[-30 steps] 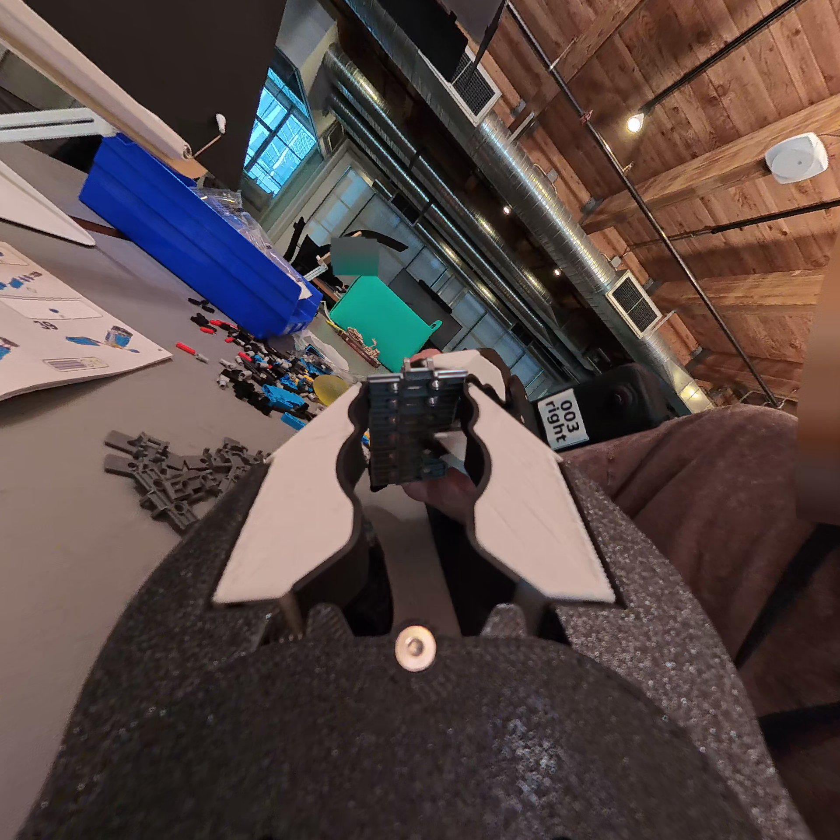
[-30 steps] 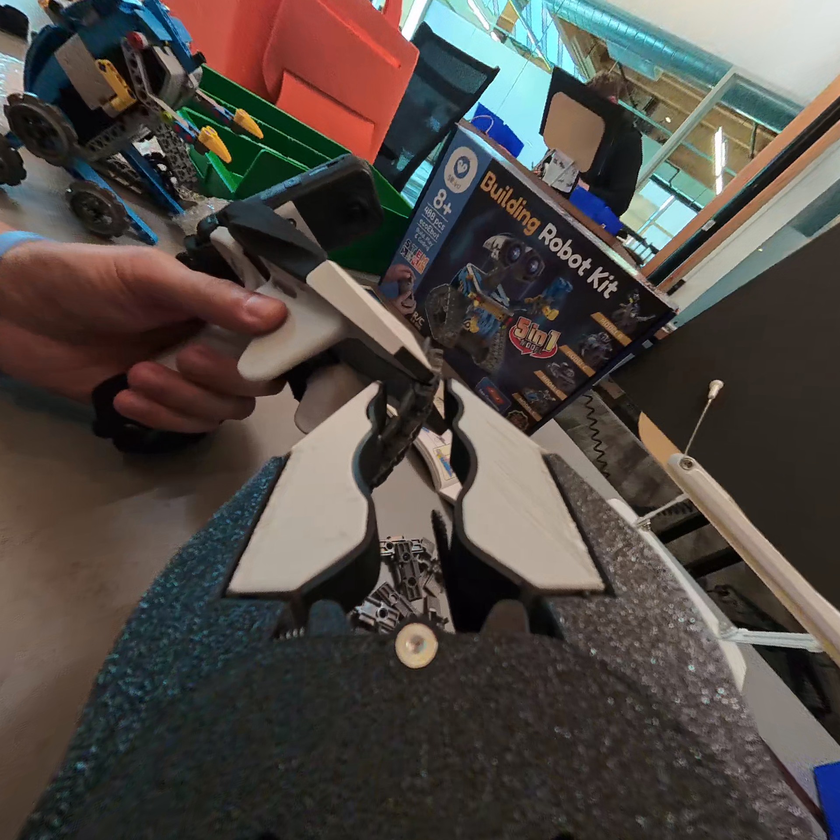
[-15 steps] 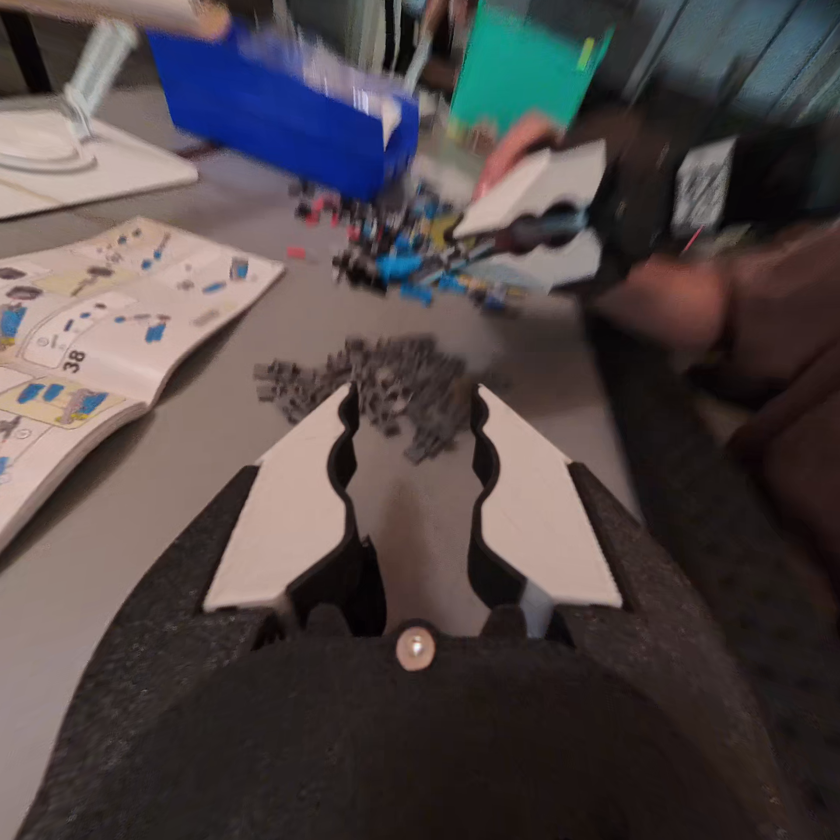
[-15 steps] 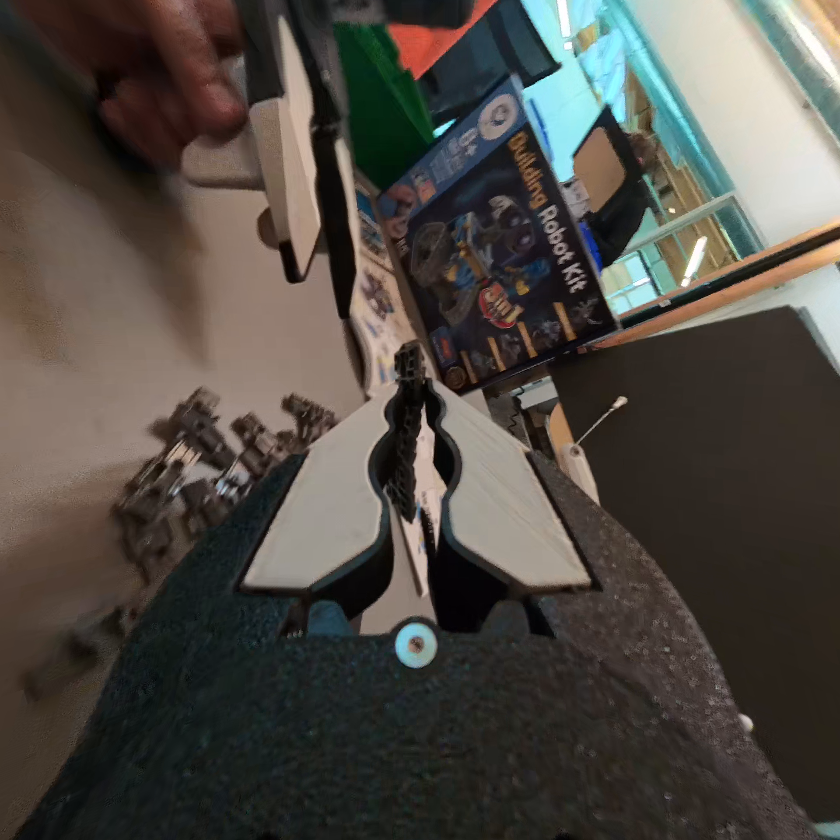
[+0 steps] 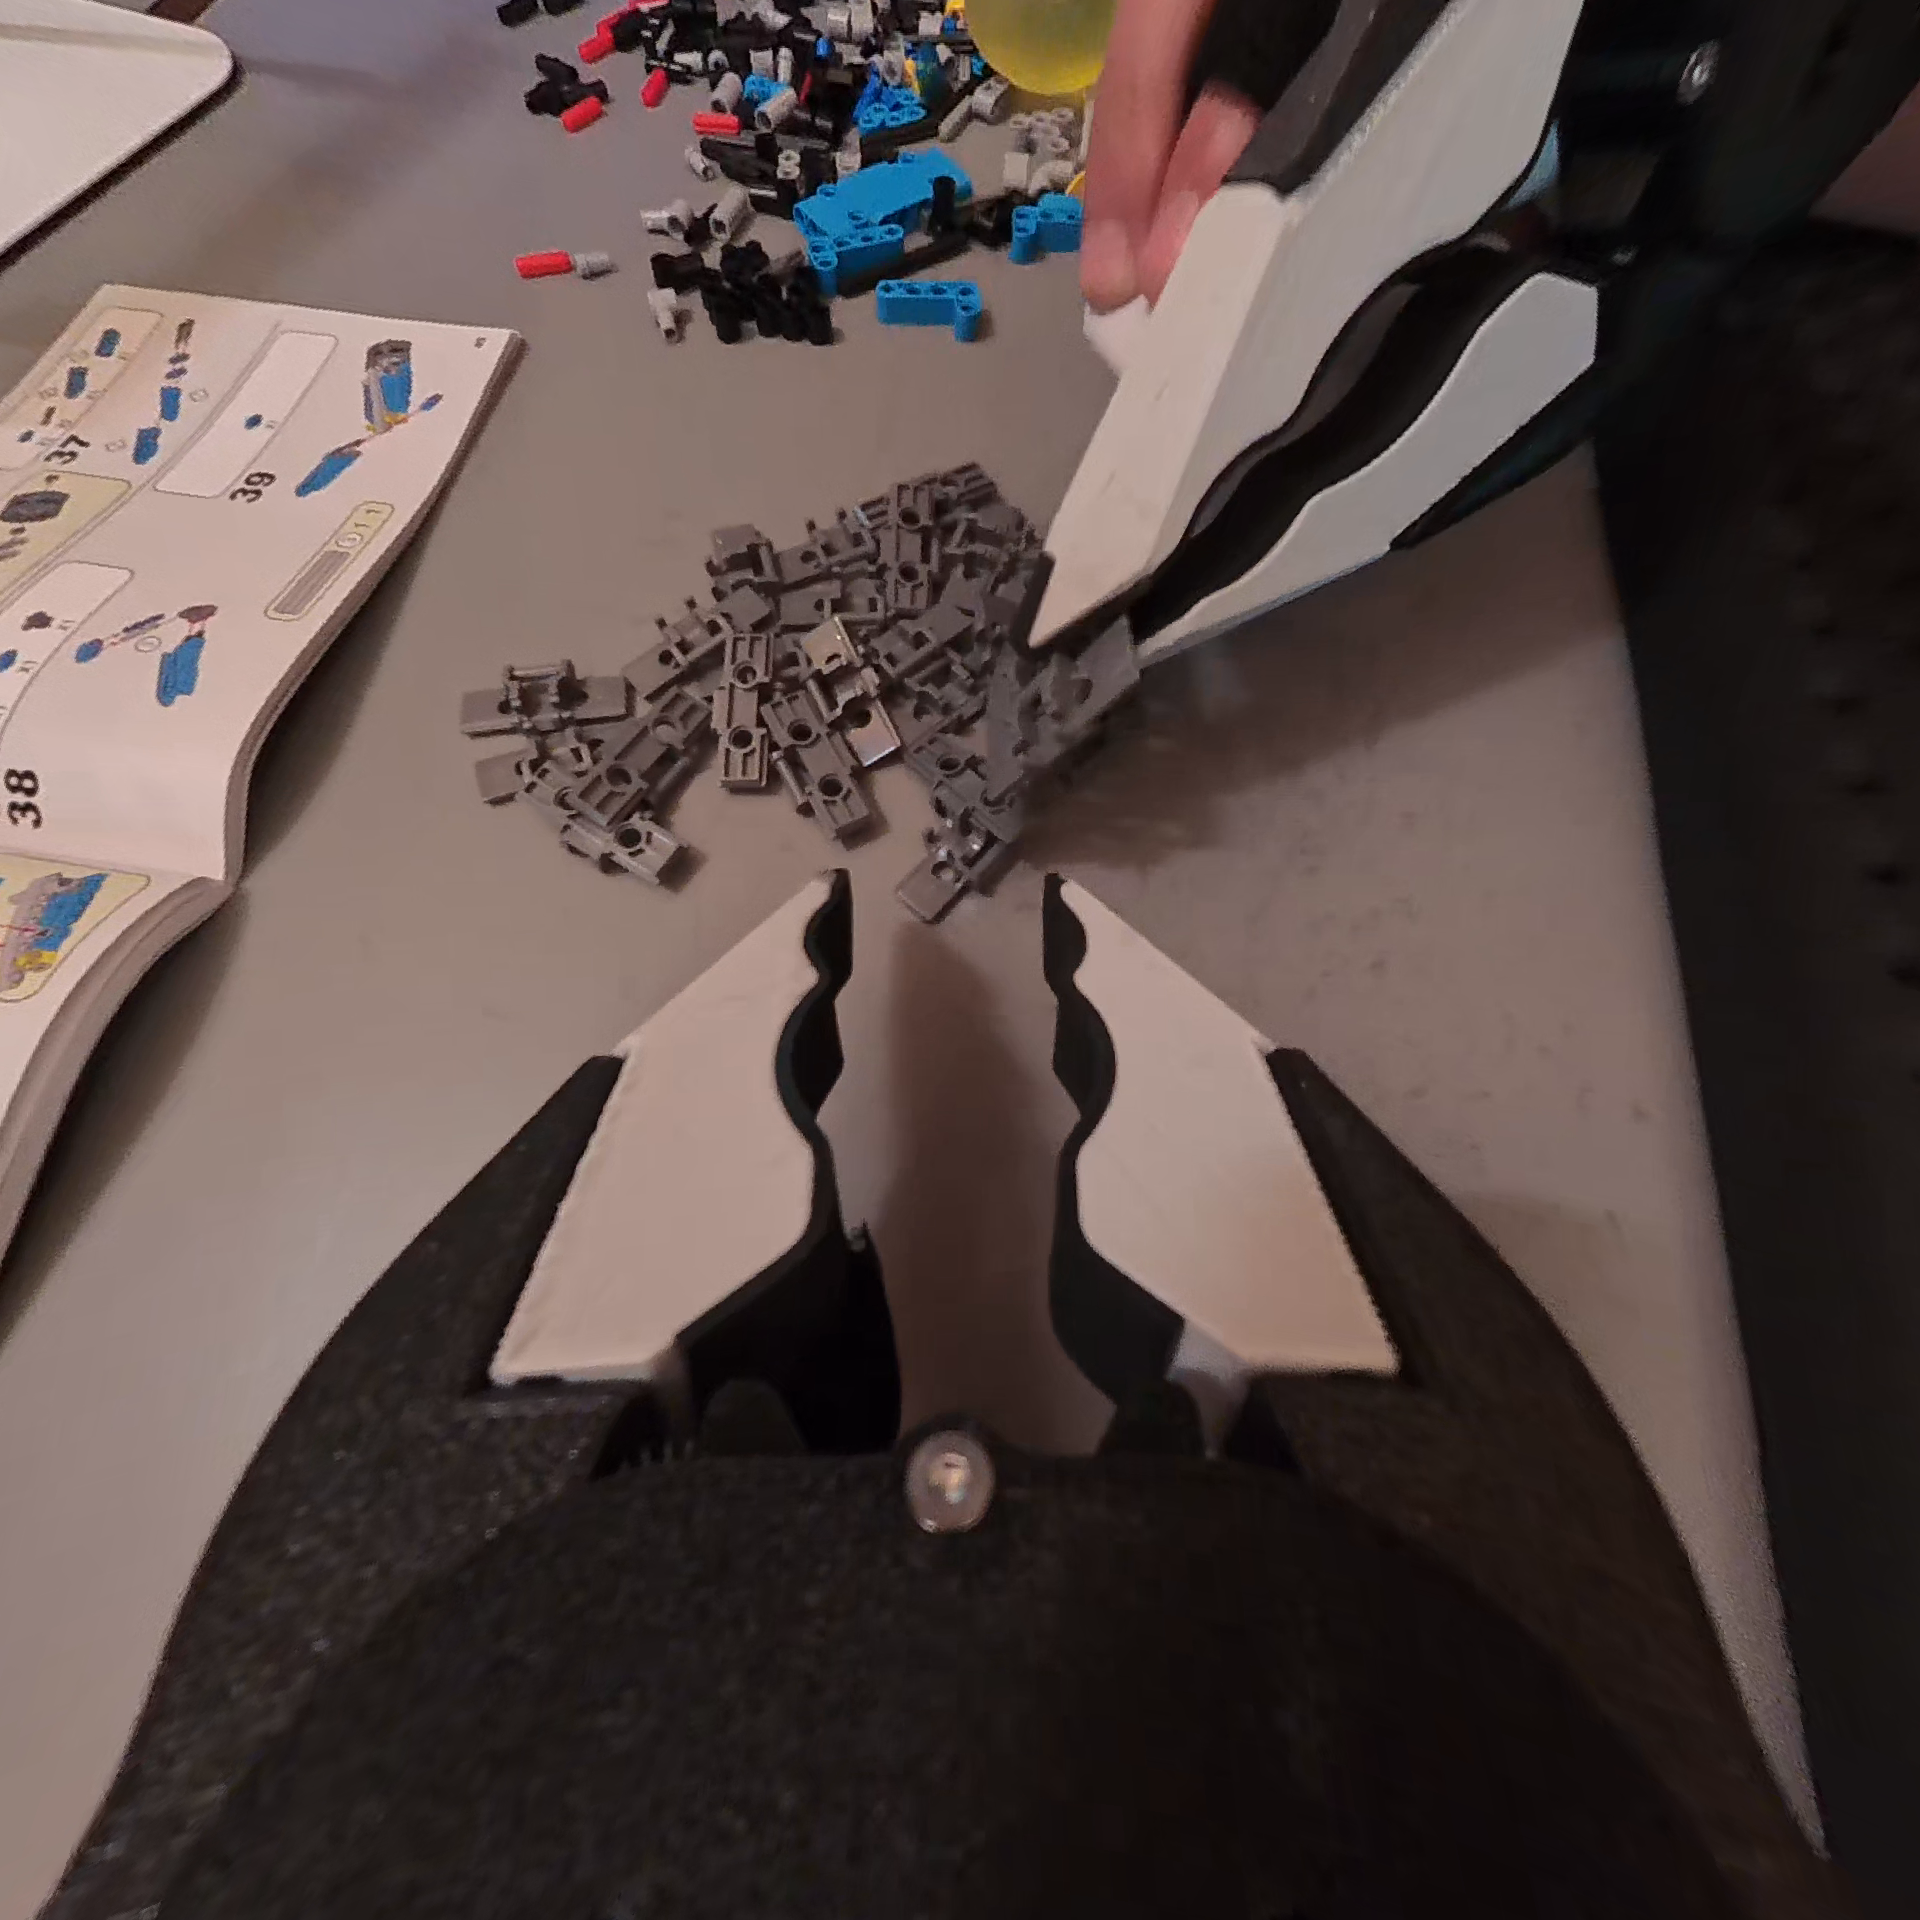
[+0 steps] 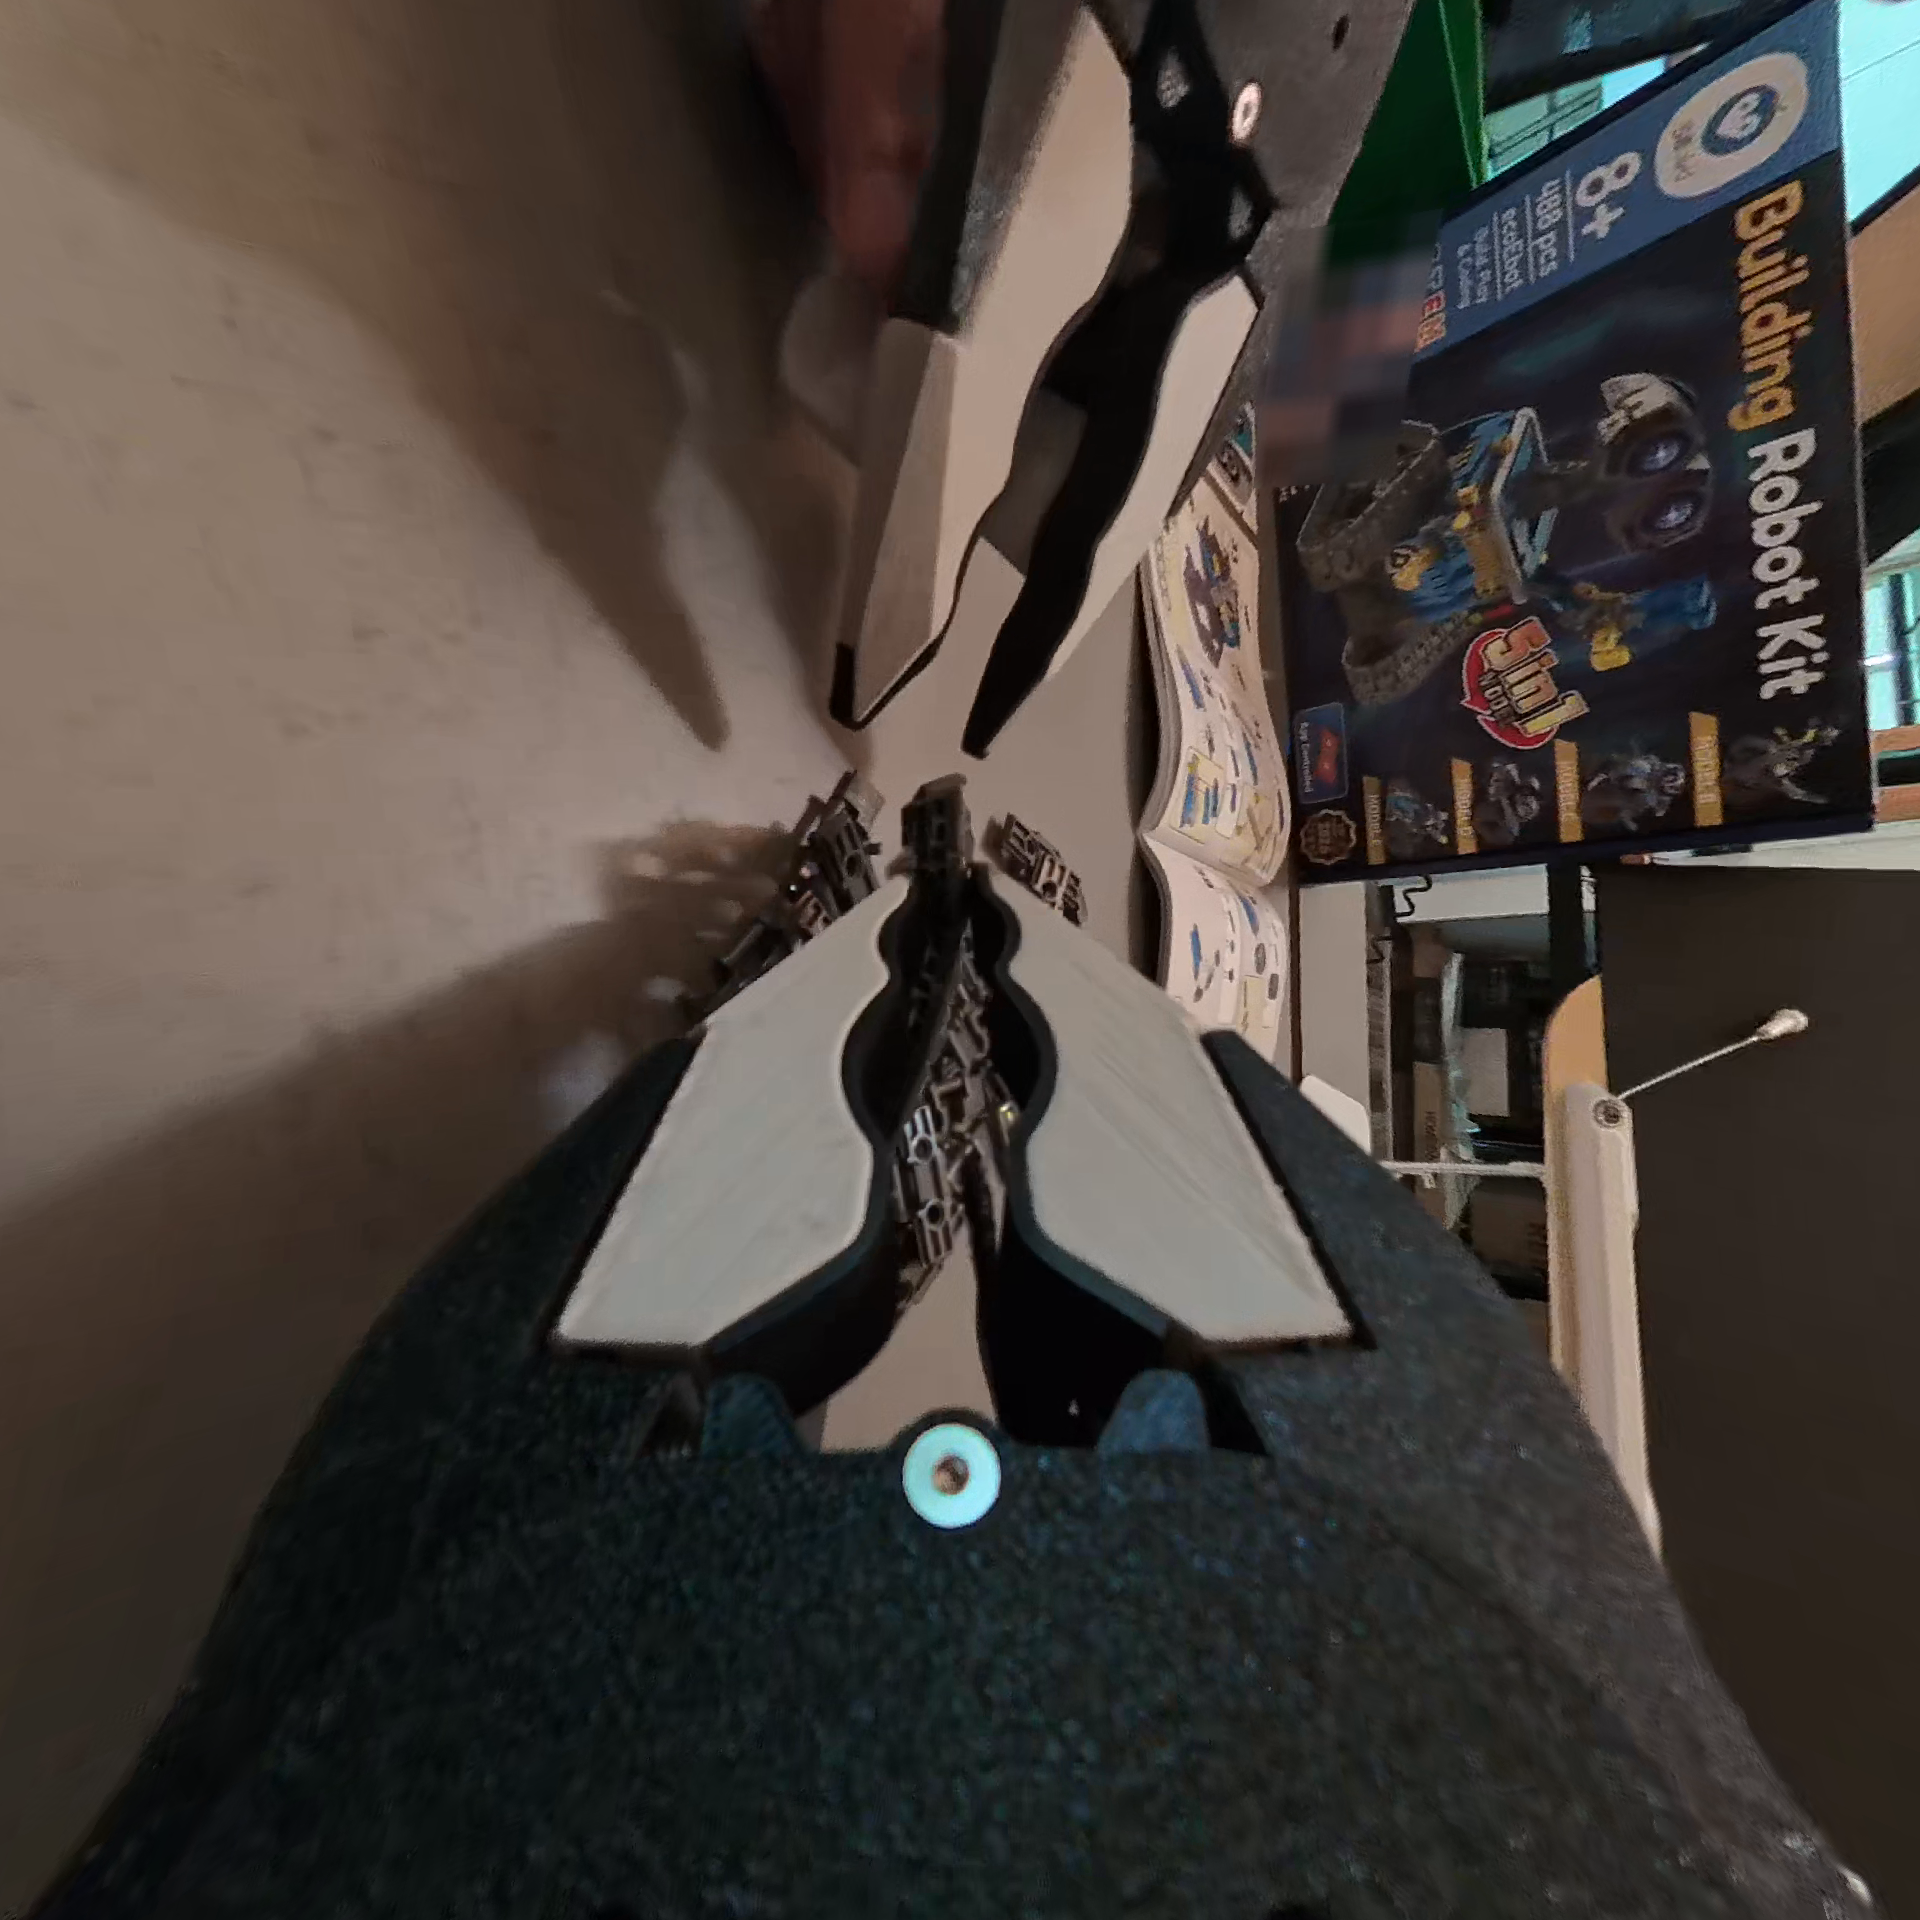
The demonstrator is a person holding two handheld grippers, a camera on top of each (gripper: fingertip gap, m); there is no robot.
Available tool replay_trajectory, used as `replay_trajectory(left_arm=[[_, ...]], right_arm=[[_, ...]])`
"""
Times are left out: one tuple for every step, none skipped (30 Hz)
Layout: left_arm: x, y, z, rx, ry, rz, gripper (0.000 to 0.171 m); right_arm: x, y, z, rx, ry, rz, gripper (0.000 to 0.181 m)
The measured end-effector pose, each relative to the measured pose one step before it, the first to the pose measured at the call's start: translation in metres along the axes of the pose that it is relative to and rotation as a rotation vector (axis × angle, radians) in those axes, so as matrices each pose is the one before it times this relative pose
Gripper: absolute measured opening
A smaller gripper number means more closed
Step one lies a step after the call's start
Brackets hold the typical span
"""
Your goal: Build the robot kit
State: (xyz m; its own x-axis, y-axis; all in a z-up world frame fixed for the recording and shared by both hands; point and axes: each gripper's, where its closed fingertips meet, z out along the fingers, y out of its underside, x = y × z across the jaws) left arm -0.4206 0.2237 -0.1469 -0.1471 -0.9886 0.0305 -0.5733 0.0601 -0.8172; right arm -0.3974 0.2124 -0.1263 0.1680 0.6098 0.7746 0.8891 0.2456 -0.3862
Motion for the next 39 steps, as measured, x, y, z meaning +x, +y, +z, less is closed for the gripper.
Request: replay_trajectory(left_arm=[[0.00209,-0.00029,0.00023,0.00098,0.0054,0.0122,0.036],[0.00336,-0.00194,-0.00067,0.01243,0.0128,0.0125,0.036],[0.00380,-0.00276,-0.00132,0.01767,0.0182,0.0080,0.036],[0.00350,-0.00302,-0.00159,0.01865,0.0208,-0.0015,0.036],[0.00436,-0.00360,-0.00141,0.02189,0.0307,-0.0121,0.036],[0.00580,-0.00428,-0.00113,0.02610,0.0446,-0.0248,0.037],[0.00502,-0.00474,-0.00080,0.02741,0.0446,-0.0388,0.037],[0.00369,-0.00479,-0.00074,0.02856,0.0406,-0.0462,0.041],[0.00381,-0.00544,-0.00095,0.03473,0.0441,-0.0547,0.049],[-0.00038,-0.00457,-0.00073,0.03179,0.0234,-0.0774,0.051],[0.00049,-0.00512,-0.00131,0.03210,0.0369,-0.0838,0.056],[0.00341,-0.00623,-0.00269,0.04037,0.0520,-0.0646,0.066],[0.00027,-0.00540,-0.00335,0.03624,0.0234,-0.0374,0.063],[-0.00243,-0.00398,-0.00323,0.02699,-0.0017,-0.0178,0.059],[-0.00154,-0.00279,-0.00234,0.01837,-0.0020,-0.0056,0.058],[0.00000,-0.00088,-0.00094,0.00751,0.0032,-0.0014,0.057],[0.00014,-0.00072,-0.00005,0.00555,0.0006,-0.0015,0.058],[0.00035,0.00020,0.00047,-0.00109,-0.0004,0.0023,0.059],[-0.00026,0.00131,0.00066,-0.00872,-0.0050,0.0085,0.059],[-0.00090,0.00086,0.00041,-0.00635,-0.0103,0.0109,0.058],[-0.00058,0.00027,0.00028,-0.00207,-0.0072,0.0087,0.058],[-0.00026,0.00009,-0.00017,-0.00124,-0.0031,0.0059,0.058],[-0.00281,0.00001,-0.00055,-0.00197,-0.0193,0.0048,0.059],[-0.00507,0.00016,-0.00084,-0.00297,-0.0337,0.0107,0.062],[-0.00347,0.00097,-0.00089,-0.00769,-0.0248,0.0163,0.063],[-0.00105,0.00086,-0.00032,-0.00697,-0.0083,0.0115,0.064],[0.00197,-0.00006,0.00017,0.00061,0.0120,0.0033,0.064],[0.00308,0.00032,0.00090,-0.00020,0.0207,-0.0003,0.064],[0.00467,0.00099,0.00128,-0.00304,0.0302,0.0033,0.064],[0.00430,0.00122,0.00146,-0.00468,0.0277,0.0047,0.063],[0.00390,0.00242,0.00139,-0.01220,0.0257,0.0062,0.057],[0.00383,0.00110,0.00086,-0.00556,0.0219,0.0099,0.048],[0.00407,-0.00065,0.00011,0.00580,0.0176,0.0142,0.041],[0.00173,-0.00132,-0.00035,0.00668,-0.0012,0.0183,0.040],[0.00169,-0.00107,-0.00036,0.00212,-0.0015,0.0174,0.040],[0.00103,-0.00036,-0.00049,-0.00369,-0.0039,0.0126,0.040],[-0.00094,0.00047,-0.00044,-0.00857,-0.0130,0.0106,0.040],[-0.00214,0.00108,-0.00082,-0.00998,-0.0199,0.0154,0.040],[-0.00067,0.00117,-0.00096,-0.01002,-0.0092,0.0177,0.040]], right_arm=[[0.00130,-0.00185,-0.00102,0.0042,0.0075,-0.0063,0.007],[0.00152,-0.00198,-0.00109,0.0036,0.0129,-0.0109,0.007],[0.00200,-0.00022,-0.00023,-0.0098,0.0188,-0.0171,0.007],[0.00088,0.00065,0.00034,-0.0190,0.0144,-0.0240,0.007],[0.00063,-0.00034,0.00008,-0.0103,0.0141,-0.0221,0.007],[-0.00010,-0.00132,0.00003,-0.0020,0.0085,-0.0141,0.007],[0.00081,-0.00069,0.00016,-0.0065,0.0127,-0.0129,0.007],[0.00318,-0.00057,0.00029,-0.0081,0.0289,-0.0186,0.007],[0.00350,-0.00056,0.00033,-0.0078,0.0326,-0.0258,0.008],[0.00365,-0.00012,0.00020,-0.0102,0.0345,-0.0302,0.008],[0.00269,0.00058,0.00063,-0.0123,0.0308,-0.0321,0.008],[0.00219,0.00028,0.00059,-0.0084,0.0301,-0.0283,0.008],[0.00438,-0.00044,0.00018,-0.0016,0.0414,-0.0231,0.008],[0.00386,-0.00189,-0.00048,0.0082,0.0328,-0.0201,0.008],[0.00224,-0.00269,-0.00061,0.0107,0.0187,-0.0130,0.007],[0.00157,-0.00224,-0.00040,0.0057,0.0143,-0.0070,0.008],[0.00086,-0.00158,-0.00011,0.0016,0.0088,-0.0045,0.008],[0.00003,-0.00137,-0.00013,0.0035,0.0041,-0.0033,0.008],[-0.00016,-0.00140,-0.00026,0.0073,0.0025,-0.0040,0.007],[-0.00042,-0.00049,-0.00008,0.0009,0.0014,-0.0081,0.008],[-0.00041,-0.00024,0.00009,-0.0003,0.0030,-0.0100,0.007],[0.00028,-0.00082,-0.00015,0.0057,0.0080,-0.0098,0.008],[-0.00024,-0.00089,-0.00001,0.0091,0.0023,-0.0035,0.008],[-0.00077,-0.00022,0.00017,0.0042,-0.0034,0.0026,0.007],[-0.00012,0.00007,0.00004,0.0004,-0.0007,0.0033,0.007],[-0.00038,-0.00060,-0.00031,0.0042,-0.0038,0.0020,0.007],[0.00002,-0.00167,-0.00087,0.0098,-0.0016,0.0053,0.008],[0.00227,-0.00301,-0.00158,0.0179,0.0133,0.0039,0.007],[0.00310,-0.00400,-0.00213,0.0232,0.0155,0.0048,0.007],[0.00238,-0.00456,-0.00230,0.0259,0.0090,0.0106,0.007],[0.00144,-0.00435,-0.00235,0.0268,0.0023,0.0143,0.007],[0.00049,-0.00275,-0.00185,0.0192,-0.0030,0.0112,0.006],[0.00000,-0.00025,-0.00087,0.0042,-0.0029,0.0057,0.007],[0.00151,-0.00042,-0.00061,0.0078,0.0079,0.0078,0.006],[0.00179,-0.00148,-0.00086,0.0166,0.0057,0.0264,0.006],[0.00074,-0.00130,-0.00066,0.0164,-0.0079,0.0604,0.008],[-0.00185,0.00014,-0.00051,0.0083,-0.0392,0.1083,0.008],[-0.00561,-0.00070,-0.00169,0.0100,-0.0877,0.1290,0.021],[-0.00147,-0.00394,-0.00257,0.0315,-0.0779,0.1410,0.038]])
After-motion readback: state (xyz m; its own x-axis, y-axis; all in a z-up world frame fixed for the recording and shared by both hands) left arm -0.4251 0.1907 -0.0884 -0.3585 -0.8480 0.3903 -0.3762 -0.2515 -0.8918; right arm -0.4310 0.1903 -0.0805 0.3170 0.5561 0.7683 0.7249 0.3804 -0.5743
